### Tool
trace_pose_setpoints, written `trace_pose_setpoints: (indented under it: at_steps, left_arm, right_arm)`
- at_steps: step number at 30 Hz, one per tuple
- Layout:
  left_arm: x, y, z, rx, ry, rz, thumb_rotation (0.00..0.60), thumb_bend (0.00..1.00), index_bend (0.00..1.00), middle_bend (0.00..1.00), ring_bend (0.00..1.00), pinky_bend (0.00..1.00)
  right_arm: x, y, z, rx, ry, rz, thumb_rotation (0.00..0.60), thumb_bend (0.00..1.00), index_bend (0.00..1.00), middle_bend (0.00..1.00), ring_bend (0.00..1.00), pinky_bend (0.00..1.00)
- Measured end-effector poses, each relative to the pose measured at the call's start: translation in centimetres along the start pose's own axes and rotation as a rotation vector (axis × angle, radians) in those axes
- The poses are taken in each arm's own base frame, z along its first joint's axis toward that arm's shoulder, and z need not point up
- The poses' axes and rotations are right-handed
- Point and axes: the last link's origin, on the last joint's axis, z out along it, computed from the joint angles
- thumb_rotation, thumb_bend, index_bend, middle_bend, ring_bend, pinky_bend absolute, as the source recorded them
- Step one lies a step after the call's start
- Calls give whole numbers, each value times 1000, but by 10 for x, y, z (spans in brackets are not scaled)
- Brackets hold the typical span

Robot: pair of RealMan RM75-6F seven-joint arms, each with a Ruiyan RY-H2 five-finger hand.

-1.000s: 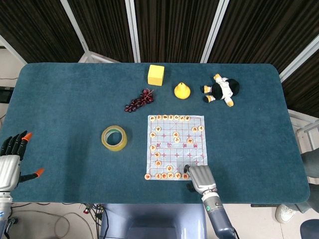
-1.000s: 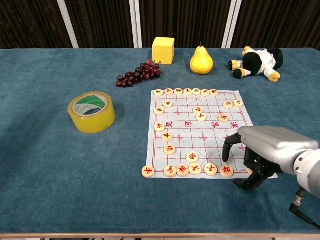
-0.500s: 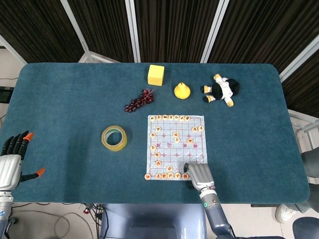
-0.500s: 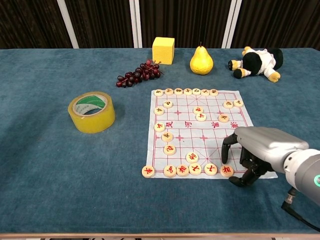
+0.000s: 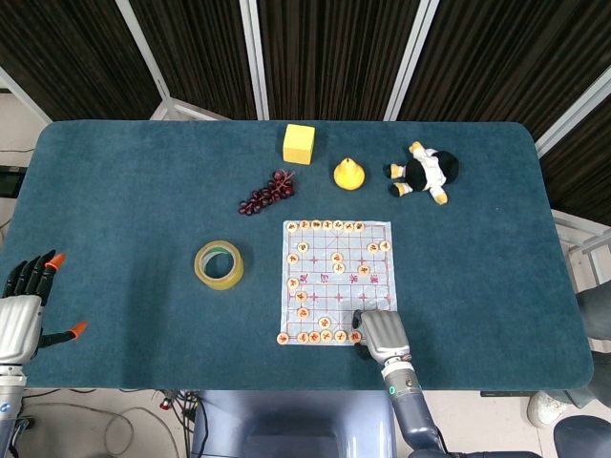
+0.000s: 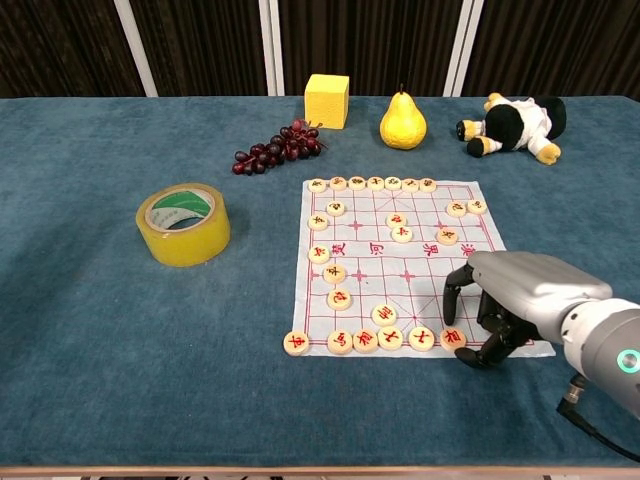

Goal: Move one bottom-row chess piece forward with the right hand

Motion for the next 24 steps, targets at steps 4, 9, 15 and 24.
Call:
trace_pose_setpoints:
  at_steps: [4,9,15,24]
  left_arm:
    - [0,0,0,0,-1,-2,600,0,0,0,0,0]
    - [0,0,0,0,-2,-4,600,0,0,0,0,0]
    - [0,0,1,1,-2,-8,600,0,0,0,0,0]
    - [0,0,0,0,-5,8,600,0,0,0,0,0]
  right_arm:
    - [-1,0,0,-2,0,-2,600,368,467,1000,1000,1000]
    - [-2,1,0,-5,-2,-7,600,369,491,1000,1000,1000]
    - [-4,0,0,-8,-8,-5,600,369,558,1000,1000,1000]
    - [6,-3,0,1,30,18,600,369,565,1000,1000,1000]
